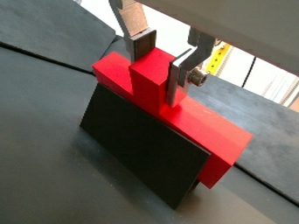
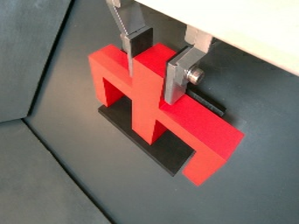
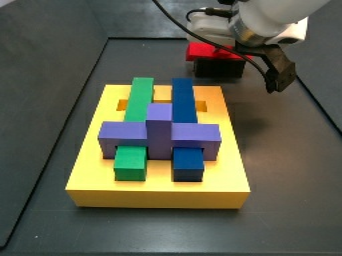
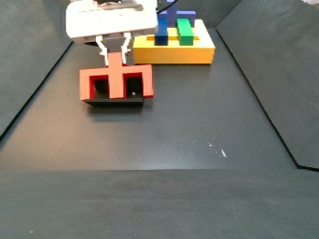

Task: Pick up the red object. Move up. Place the red object on the fixture. Regrasp the red object. Move to above the board. Insert the red object.
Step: Regrasp the red object.

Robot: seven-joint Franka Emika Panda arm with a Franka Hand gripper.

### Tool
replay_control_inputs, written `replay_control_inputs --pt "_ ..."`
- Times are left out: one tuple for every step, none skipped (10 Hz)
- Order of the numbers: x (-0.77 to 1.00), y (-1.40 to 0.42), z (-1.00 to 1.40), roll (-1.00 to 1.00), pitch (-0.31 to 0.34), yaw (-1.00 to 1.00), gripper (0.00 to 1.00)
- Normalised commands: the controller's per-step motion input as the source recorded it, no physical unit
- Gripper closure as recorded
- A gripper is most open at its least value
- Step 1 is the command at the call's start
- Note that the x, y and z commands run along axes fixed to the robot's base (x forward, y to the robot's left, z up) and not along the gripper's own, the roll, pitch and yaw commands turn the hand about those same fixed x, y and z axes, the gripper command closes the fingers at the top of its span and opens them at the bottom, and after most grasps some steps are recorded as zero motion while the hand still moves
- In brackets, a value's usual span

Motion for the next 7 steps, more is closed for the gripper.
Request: replay_control_inputs --pt "0.00 0.00 0.00 0.00 0.000 0.00 1.00" --pt "0.00 0.00 0.00 0.00 0.000 0.00 1.00" --pt "0.00 0.00 0.00 0.00 0.000 0.00 1.00" --pt "0.00 0.00 0.00 0.00 0.000 0.00 1.00" --pt "0.00 0.00 0.00 0.00 0.000 0.00 1.00" --pt "0.00 0.00 0.00 0.00 0.000 0.00 1.00" --pt "0.00 0.00 0.00 0.00 0.000 0.00 1.00"
